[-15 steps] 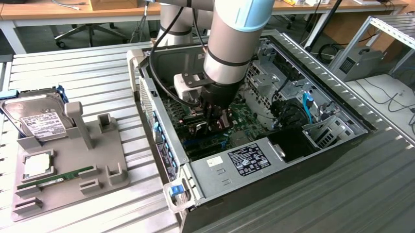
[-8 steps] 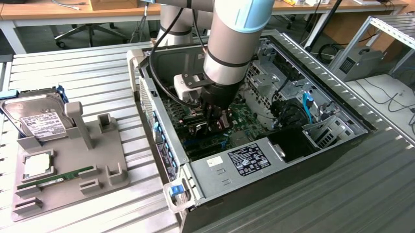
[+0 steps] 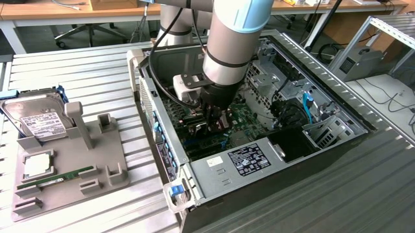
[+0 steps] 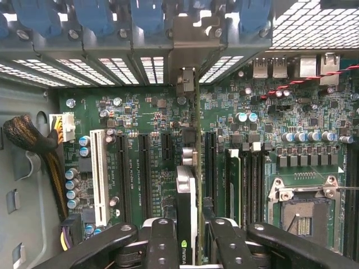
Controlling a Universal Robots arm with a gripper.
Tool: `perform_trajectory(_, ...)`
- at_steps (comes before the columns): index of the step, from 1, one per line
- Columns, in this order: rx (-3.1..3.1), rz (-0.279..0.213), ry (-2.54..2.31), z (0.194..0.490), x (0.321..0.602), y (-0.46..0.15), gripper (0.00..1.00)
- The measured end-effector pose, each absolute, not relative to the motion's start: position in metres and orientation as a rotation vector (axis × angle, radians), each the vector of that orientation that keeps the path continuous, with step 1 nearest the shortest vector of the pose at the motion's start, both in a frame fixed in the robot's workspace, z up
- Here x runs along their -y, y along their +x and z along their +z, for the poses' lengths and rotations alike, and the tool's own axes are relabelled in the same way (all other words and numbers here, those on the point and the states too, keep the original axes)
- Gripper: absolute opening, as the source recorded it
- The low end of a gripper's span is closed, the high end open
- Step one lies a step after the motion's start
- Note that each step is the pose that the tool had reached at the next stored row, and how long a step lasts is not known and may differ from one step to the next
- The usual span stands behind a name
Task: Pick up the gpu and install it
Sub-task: 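Insert the gpu into the slot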
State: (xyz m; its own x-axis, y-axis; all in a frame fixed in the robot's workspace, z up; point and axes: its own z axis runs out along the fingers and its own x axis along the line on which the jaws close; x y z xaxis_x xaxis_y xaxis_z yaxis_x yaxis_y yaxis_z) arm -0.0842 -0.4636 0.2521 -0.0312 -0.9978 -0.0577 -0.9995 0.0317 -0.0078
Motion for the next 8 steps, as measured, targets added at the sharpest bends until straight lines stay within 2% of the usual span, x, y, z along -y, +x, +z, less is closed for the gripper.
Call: perform_trajectory(8, -2.222, 0.053, -2.153, 0.2514, 0.4636, -0.0854, 0.27)
